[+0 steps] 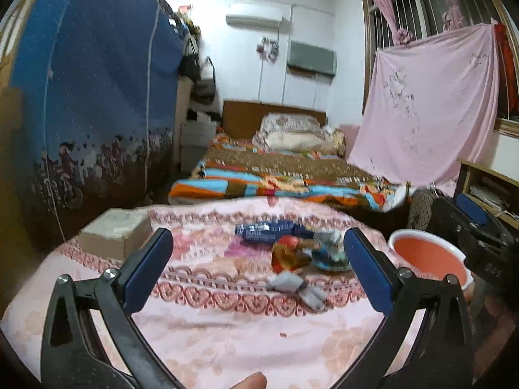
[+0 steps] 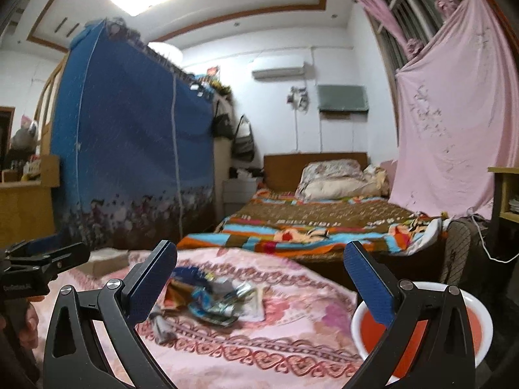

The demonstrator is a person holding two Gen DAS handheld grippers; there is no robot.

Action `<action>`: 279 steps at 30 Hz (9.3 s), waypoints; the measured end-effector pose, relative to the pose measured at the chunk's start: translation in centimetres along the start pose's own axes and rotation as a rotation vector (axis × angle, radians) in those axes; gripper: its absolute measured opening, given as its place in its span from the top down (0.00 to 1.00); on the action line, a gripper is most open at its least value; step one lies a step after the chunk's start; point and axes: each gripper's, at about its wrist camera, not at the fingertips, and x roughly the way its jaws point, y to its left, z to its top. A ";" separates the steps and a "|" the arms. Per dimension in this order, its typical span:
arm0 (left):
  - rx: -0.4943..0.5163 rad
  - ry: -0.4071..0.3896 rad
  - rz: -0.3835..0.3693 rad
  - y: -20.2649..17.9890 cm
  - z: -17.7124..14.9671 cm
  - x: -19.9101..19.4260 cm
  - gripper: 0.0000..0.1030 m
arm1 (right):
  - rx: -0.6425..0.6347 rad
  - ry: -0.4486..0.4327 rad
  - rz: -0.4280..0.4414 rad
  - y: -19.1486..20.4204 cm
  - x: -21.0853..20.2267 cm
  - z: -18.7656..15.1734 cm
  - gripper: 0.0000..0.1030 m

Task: Collect trash
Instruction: 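Move both tools back toward the trash on the quilt, then grasp the grey cloth with the left tool while the right tool grasps the green wrapper, then carry both items over the orange basin and open both tools to drop them, then move both tools back toward the remaining trash on the quilt, then grasp the red wrapper with the left tool while the right tool grasps the dried fruit slice, then lift both held items and carry them over the orange basin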

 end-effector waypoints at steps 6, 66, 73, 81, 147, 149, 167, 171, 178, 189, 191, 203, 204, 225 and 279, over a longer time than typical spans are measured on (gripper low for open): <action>-0.029 0.090 -0.027 0.3 -0.8 1.0 0.11 | -0.020 0.091 0.022 0.5 1.4 -0.7 0.00; -0.157 0.484 -0.227 1.3 -2.8 8.6 1.00 | 0.071 0.673 0.210 3.5 13.3 -5.3 0.47; -0.122 0.384 -0.255 0.7 -2.0 6.8 1.00 | 0.103 0.581 0.208 2.7 10.9 -4.5 0.47; -0.043 0.236 -0.276 -1.3 0.2 4.9 1.00 | 0.164 0.320 0.186 0.7 6.5 -2.0 0.47; 0.041 0.442 -0.581 -22.6 1.5 14.2 0.77 | 0.460 0.225 -0.437 -18.6 -1.3 -2.6 0.37; 0.037 0.429 -0.560 -22.0 1.6 14.1 0.73 | 0.453 0.216 -0.436 -18.4 -1.3 -2.5 0.34; -0.013 0.132 -0.292 -11.0 4.0 8.2 0.12 | 0.222 -0.027 -0.291 -10.6 -1.6 0.9 0.02; -0.030 0.047 -0.211 -7.8 4.1 6.4 0.11 | 0.179 -0.074 -0.238 -8.5 -1.6 1.2 0.00; -0.054 -0.024 -0.091 -3.2 3.4 4.2 0.11 | 0.104 -0.137 -0.168 -5.1 -1.6 1.4 0.00; -0.026 -0.125 0.015 0.9 1.8 1.0 0.11 | -0.004 -0.154 -0.076 0.2 -1.0 0.8 0.00; -0.020 -0.130 0.016 1.4 1.8 1.0 0.11 | -0.022 -0.154 -0.064 0.8 -0.8 0.6 0.00; -0.052 0.095 -0.038 2.9 1.0 4.9 0.12 | -0.103 0.073 0.003 2.9 3.6 -0.7 0.00; -0.055 0.117 -0.043 2.9 1.0 5.3 0.13 | -0.104 0.107 0.002 2.9 4.2 -0.8 0.00; -0.155 0.521 -0.237 3.0 -1.3 13.6 0.64 | 0.004 0.676 0.218 2.9 11.9 -5.4 0.53; 0.113 0.038 -0.330 -6.9 3.9 5.3 0.89 | 0.062 0.020 -0.015 -2.4 2.0 1.4 0.74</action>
